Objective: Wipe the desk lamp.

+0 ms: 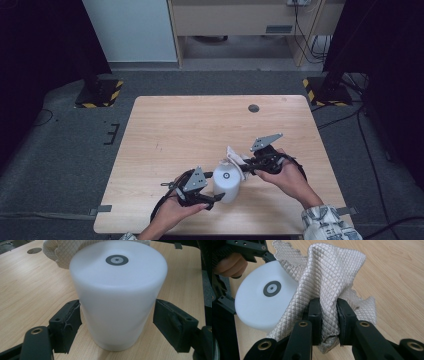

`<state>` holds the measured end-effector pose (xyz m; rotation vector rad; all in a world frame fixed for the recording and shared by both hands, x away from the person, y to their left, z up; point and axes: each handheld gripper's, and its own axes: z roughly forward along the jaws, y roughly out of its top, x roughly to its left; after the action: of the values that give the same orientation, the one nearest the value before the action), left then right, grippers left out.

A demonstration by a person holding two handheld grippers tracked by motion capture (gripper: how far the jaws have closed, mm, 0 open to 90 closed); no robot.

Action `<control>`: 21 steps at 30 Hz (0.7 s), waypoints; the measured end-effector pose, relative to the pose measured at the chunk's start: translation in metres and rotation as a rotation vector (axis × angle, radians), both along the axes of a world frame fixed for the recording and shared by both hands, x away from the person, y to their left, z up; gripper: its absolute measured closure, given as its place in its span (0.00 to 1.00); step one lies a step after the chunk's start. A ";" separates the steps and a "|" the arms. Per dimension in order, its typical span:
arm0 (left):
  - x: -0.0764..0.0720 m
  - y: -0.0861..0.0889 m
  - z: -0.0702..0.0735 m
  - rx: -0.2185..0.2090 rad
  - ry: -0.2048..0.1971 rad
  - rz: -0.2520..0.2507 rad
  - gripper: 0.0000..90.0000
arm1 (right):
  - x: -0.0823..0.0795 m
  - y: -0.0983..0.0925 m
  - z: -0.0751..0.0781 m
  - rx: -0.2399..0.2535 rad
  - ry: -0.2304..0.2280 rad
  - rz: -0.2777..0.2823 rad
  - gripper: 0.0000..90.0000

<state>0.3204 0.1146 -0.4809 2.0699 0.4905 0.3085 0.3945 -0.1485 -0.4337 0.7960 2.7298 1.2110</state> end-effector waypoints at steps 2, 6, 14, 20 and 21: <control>0.000 0.000 0.000 0.001 -0.001 0.000 0.24 | 0.000 0.000 -0.003 -0.003 0.004 -0.001 0.85; 0.000 0.000 0.000 0.001 0.000 0.000 0.24 | -0.001 0.001 -0.010 -0.026 0.016 -0.007 0.85; 0.000 -0.001 0.000 0.007 0.001 -0.003 0.23 | -0.001 0.004 -0.026 -0.057 0.050 -0.013 0.85; 0.000 -0.001 0.000 0.009 0.001 -0.003 0.23 | 0.001 0.005 -0.039 -0.075 0.071 -0.009 0.85; 0.000 -0.001 0.000 0.009 0.001 -0.003 0.23 | 0.000 0.006 -0.041 -0.082 0.078 -0.014 0.85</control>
<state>0.3203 0.1137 -0.4813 2.0791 0.4871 0.3081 0.3949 -0.1425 -0.4749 0.8688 2.8093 1.0797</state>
